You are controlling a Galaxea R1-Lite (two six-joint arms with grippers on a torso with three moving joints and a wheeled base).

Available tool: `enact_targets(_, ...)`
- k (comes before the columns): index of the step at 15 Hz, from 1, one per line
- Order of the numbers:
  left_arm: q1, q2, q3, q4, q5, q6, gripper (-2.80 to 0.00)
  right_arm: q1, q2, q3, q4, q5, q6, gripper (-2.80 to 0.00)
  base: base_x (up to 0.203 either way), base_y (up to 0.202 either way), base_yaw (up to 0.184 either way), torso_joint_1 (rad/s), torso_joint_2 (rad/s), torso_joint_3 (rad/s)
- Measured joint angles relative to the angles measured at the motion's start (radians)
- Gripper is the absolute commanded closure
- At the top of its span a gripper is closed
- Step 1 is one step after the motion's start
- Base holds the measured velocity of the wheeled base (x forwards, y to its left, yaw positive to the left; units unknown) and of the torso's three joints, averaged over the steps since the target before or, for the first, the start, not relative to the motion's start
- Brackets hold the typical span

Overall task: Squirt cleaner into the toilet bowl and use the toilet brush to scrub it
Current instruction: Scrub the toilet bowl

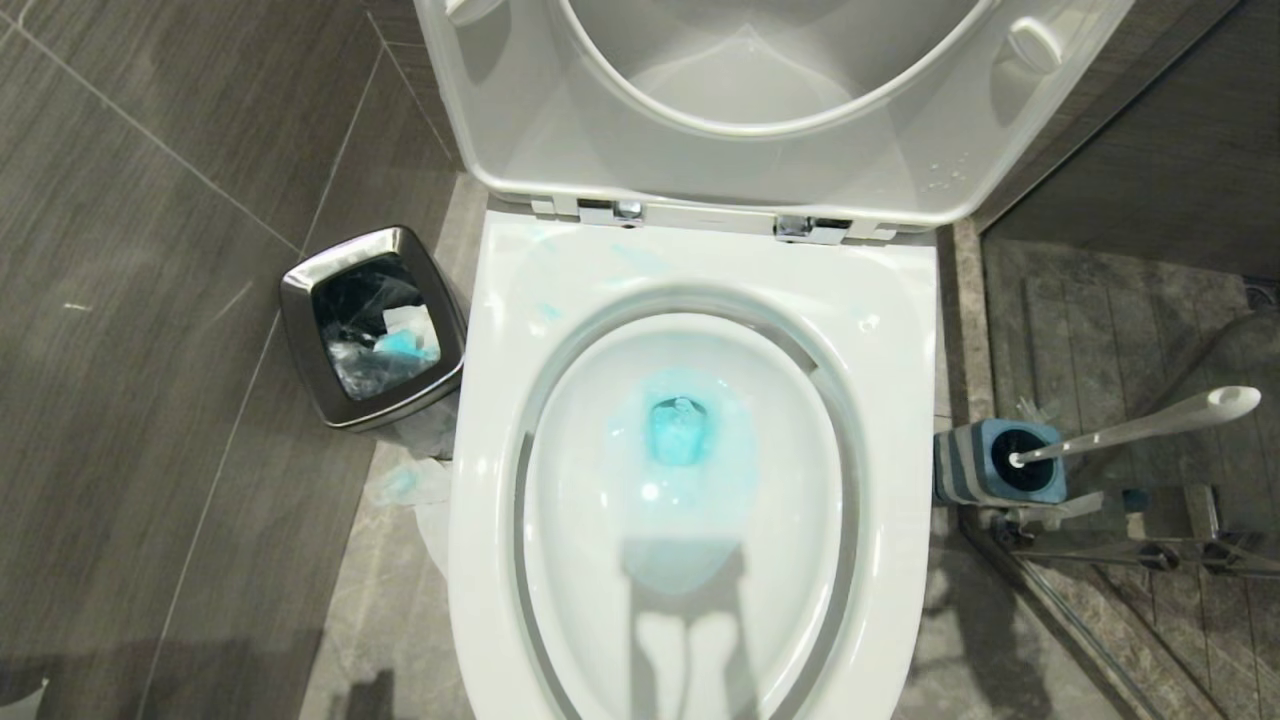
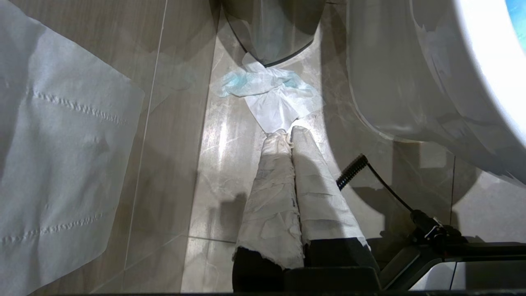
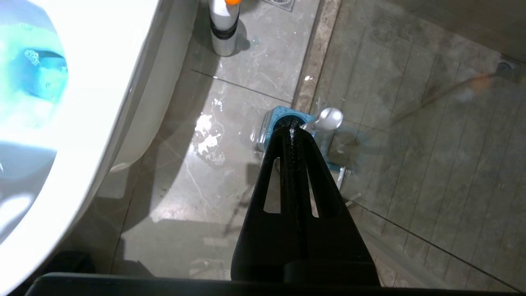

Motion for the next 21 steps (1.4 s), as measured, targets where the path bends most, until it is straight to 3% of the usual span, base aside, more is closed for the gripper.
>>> enact_targets(13,0.0,0.0,0.0,0.0,0.0,0.0,0.0,0.0,-0.07,0.029,0.034,-0.004,0.021,0.0,0.0,0.0,0.0,0.002,0.0,0.187)
enact_targets(21,0.0,0.0,0.0,0.0,0.0,0.0,0.0,0.0,-0.074,0.041,0.033,-0.005,0.023,0.0,0.0,0.0,0.0,0.001,0.0,0.027)
